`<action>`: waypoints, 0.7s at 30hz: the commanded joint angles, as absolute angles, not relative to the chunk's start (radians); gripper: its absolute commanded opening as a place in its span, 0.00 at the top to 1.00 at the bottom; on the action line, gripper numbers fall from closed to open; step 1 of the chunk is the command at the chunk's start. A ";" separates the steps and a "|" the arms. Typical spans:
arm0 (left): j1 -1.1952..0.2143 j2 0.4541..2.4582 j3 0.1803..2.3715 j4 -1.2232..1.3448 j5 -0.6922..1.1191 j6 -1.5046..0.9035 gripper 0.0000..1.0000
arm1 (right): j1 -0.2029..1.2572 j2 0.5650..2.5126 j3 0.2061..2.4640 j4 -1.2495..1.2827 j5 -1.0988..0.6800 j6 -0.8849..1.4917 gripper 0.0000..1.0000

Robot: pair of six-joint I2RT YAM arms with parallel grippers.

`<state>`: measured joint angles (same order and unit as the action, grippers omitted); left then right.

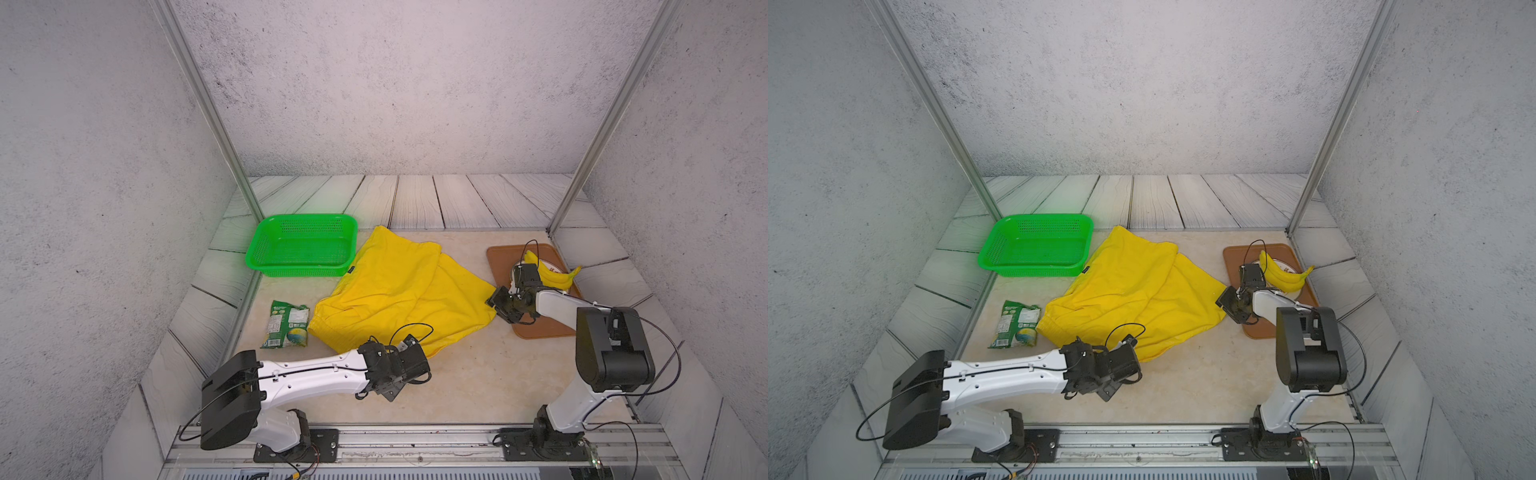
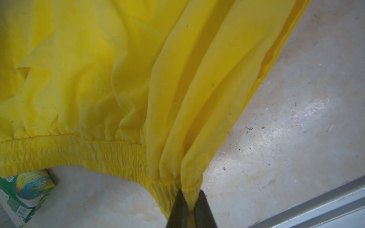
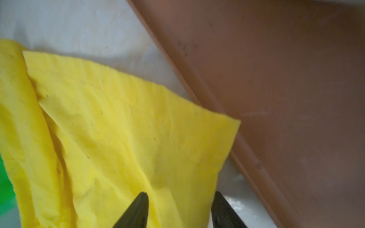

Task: Roll up the shorts
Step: Fold the shorts at the center of the board.

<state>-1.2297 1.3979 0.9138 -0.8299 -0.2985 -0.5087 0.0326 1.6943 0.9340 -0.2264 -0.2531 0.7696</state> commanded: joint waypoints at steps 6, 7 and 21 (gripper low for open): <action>-1.222 1.314 0.936 -0.881 -0.287 -0.517 1.00 | -0.013 1.620 1.008 -0.256 -0.246 0.776 1.00; -1.223 1.308 0.939 -0.879 -0.276 -0.509 1.00 | -0.015 1.597 1.009 -0.269 -0.242 0.770 1.00; -1.272 1.260 1.016 -0.814 0.049 -0.364 1.00 | -0.135 1.177 1.106 -0.482 -0.109 0.690 1.00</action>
